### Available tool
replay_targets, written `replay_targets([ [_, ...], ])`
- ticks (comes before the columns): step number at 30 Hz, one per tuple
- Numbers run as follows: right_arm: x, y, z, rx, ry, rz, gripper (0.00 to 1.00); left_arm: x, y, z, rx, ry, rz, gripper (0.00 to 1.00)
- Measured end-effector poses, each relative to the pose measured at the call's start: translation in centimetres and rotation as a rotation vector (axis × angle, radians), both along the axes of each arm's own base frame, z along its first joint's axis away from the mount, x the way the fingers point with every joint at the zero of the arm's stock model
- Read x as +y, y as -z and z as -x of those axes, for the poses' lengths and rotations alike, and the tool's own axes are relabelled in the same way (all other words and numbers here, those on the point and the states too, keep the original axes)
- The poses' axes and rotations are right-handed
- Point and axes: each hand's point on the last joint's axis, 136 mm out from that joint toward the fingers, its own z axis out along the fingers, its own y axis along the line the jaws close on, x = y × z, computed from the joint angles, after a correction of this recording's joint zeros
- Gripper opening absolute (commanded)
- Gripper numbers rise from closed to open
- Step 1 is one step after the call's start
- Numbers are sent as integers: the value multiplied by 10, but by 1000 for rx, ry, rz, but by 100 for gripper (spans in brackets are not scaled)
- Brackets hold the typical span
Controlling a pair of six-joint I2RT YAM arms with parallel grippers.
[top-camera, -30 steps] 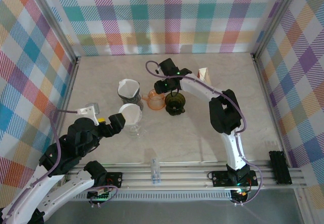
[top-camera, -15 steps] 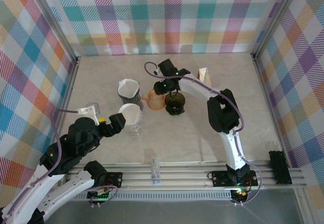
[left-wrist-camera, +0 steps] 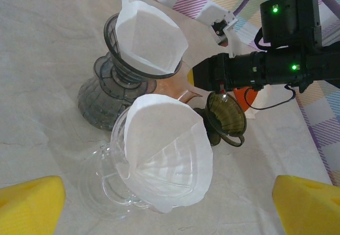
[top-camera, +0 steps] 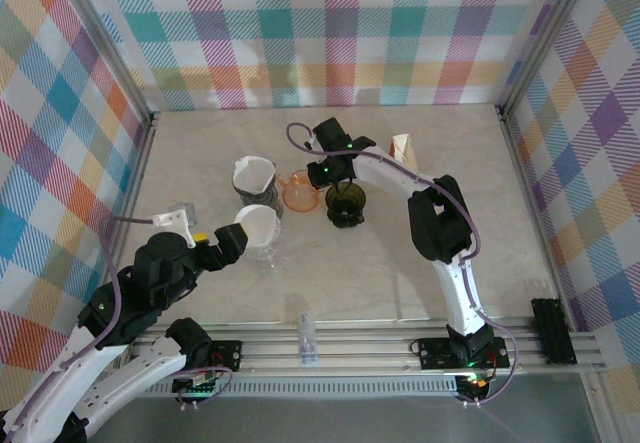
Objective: Place the coffee filter in the dripper
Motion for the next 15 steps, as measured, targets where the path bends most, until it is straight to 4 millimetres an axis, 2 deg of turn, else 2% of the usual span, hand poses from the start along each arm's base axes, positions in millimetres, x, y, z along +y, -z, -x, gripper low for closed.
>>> replay_targets([
  [6, 0, -2, -3, -12, 16, -5, 8, 2, 1, 1, 1, -8, -2, 100],
  [9, -3, -14, -4, -35, 29, -7, 8, 3, 1, 1, 2, -13, -6, 100],
  [12, -8, -40, -4, -82, 45, -19, 7, 5, 1, 1, 0, -19, -8, 100],
  [15, -20, -79, 4, -141, 69, -43, 7, 7, 0, 1, -6, -26, -4, 100],
])
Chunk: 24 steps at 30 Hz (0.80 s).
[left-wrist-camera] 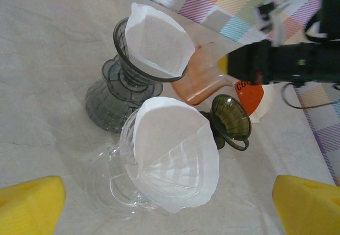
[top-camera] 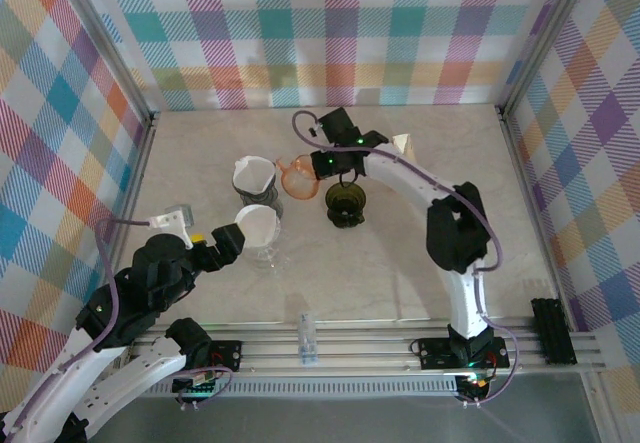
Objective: Place the coffee filter in the dripper
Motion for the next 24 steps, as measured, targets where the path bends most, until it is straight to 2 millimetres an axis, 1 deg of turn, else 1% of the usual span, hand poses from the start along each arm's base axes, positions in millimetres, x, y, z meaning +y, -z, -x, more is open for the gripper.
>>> replay_targets([
  [2, -11, -27, 9, -41, 18, -21, 7, 1, -1, 1, -6, -3, 4, 100],
  [5, -25, -59, 24, -85, 40, -49, 7, 3, -3, 1, -13, -7, 8, 100],
  [7, -29, -73, 27, -117, 54, -73, 7, 3, -3, 2, -15, -7, 9, 100],
  [8, -35, -71, 34, -130, 73, -83, 7, 3, -3, 2, -16, -7, 10, 100],
  [11, -67, -45, 87, -54, 89, -5, 7, 3, -4, 2, -16, -8, 14, 100],
  [12, -76, -39, 106, -32, 85, 17, 7, 3, -3, 2, -16, -9, 13, 100],
  [14, -87, -28, 136, -2, 78, 55, 7, 3, -1, 2, -11, -8, 10, 100],
  [17, -99, -13, 170, 31, 66, 94, 7, 2, 4, 1, -2, -8, 3, 100],
  [20, -111, 4, 191, 63, 71, 141, 8, 2, 8, 1, 5, -9, 1, 100],
  [24, -118, 28, 204, 99, 85, 203, 8, 2, 9, 1, 9, -13, 7, 100],
])
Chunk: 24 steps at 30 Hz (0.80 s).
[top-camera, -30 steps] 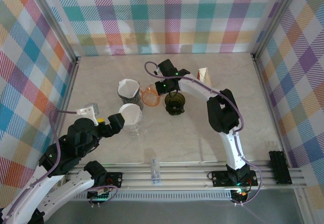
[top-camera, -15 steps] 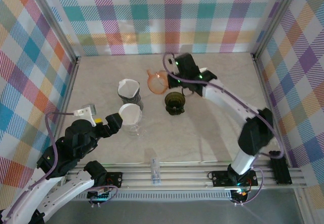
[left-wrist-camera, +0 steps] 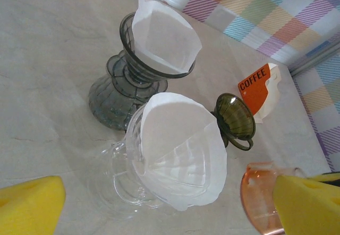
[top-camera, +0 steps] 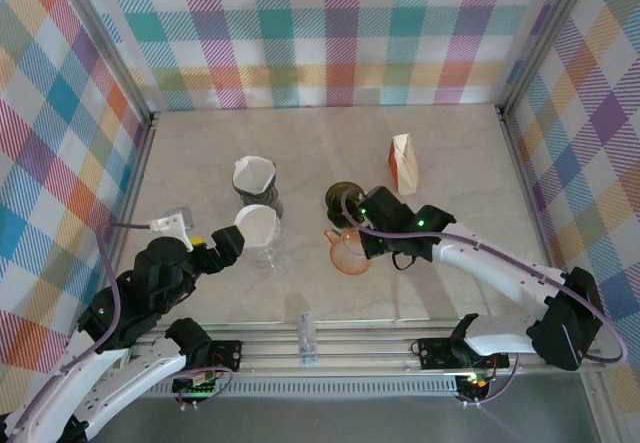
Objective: Place the coffee filter in the dripper
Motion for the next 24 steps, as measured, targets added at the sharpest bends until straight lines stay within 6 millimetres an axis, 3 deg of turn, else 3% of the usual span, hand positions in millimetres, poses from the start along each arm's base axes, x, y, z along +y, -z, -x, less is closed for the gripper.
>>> replay_targets([
  [5, 3, 33, 8, 53, -1, 75, 9, -1, 1, 0, 7, -2, 7, 100],
  [10, 16, 51, 9, 63, -18, 102, 13, -1, 1, 0, 10, -4, 8, 100],
  [12, 19, 56, 10, 68, -16, 110, 19, -1, 1, 0, 10, -4, 8, 100],
  [14, 20, 57, 10, 68, -7, 107, 34, -1, 1, 0, 10, -4, 8, 100],
  [20, 24, 51, 6, 40, -5, 86, 53, -2, 2, -1, 11, -4, 8, 100],
  [24, 20, 38, -6, 24, 28, 32, 66, -3, 3, -2, 14, -3, 5, 100],
])
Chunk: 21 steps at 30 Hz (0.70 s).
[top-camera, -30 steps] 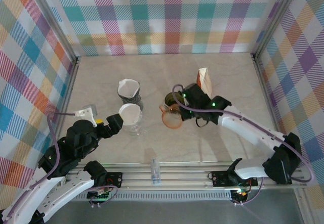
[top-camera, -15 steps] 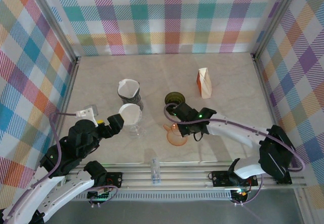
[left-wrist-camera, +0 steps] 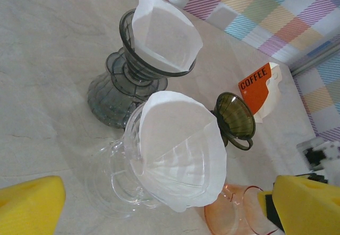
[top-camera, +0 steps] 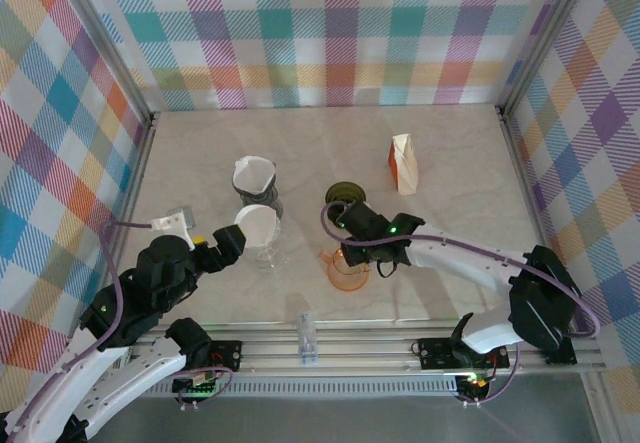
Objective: Place the coffee filter in the dripper
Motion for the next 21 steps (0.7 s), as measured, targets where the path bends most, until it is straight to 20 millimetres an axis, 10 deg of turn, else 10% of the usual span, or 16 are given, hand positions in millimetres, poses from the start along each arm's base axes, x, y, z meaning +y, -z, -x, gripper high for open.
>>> replay_targets([
  [9, -11, -37, -106, 3, 211, -241, 67, -7, 14, -3, 33, 19, -12, 100],
  [21, -12, 21, -163, 144, 304, -259, 33, -7, 15, -3, 34, 17, -11, 100],
])
